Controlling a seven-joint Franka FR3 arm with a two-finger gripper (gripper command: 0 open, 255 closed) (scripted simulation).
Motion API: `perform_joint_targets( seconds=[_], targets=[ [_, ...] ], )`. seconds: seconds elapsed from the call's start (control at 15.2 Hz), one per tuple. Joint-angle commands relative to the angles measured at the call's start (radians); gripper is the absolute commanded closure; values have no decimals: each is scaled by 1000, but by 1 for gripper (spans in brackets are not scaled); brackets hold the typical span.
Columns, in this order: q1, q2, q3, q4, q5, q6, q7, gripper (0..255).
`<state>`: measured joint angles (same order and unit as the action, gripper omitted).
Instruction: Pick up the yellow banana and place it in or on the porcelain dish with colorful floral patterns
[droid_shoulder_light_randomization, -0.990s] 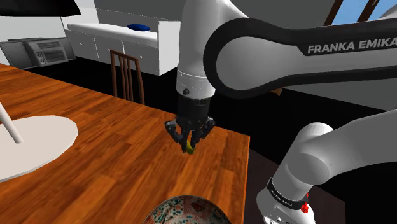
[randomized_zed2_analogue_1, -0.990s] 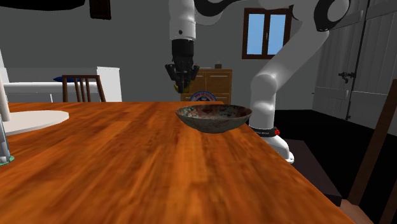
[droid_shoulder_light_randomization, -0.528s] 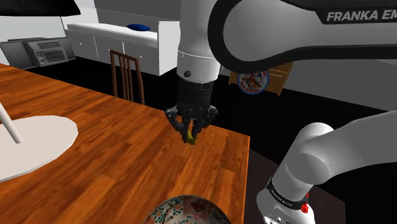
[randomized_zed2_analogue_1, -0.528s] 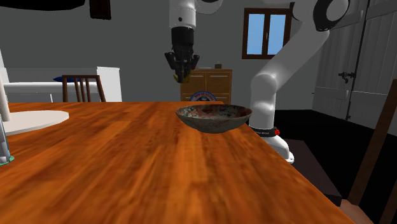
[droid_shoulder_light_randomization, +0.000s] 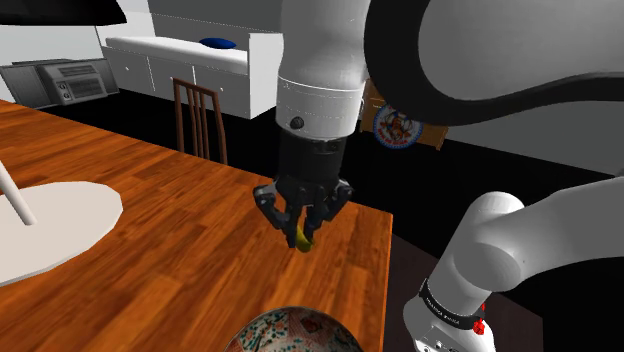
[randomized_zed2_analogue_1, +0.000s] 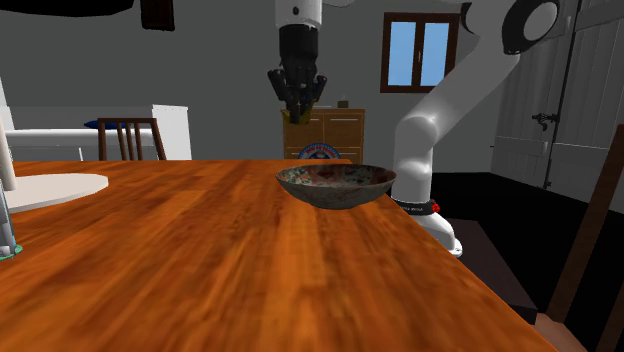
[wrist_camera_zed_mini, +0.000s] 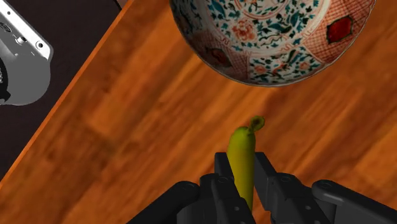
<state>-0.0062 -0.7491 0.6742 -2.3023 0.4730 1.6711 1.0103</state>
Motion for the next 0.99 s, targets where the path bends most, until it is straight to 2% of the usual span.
perform_joint_targets(
  seconds=[0.0,0.33,0.66,0.92],
  targets=[
    [18,-11,38,7,28,-2,48,255],
    [47,-17,135,57,85,-12,166,255],
    [52,-3,241,129,130,-15,282,255],
    [56,-8,265,81,149,32,274,255]
  ],
)
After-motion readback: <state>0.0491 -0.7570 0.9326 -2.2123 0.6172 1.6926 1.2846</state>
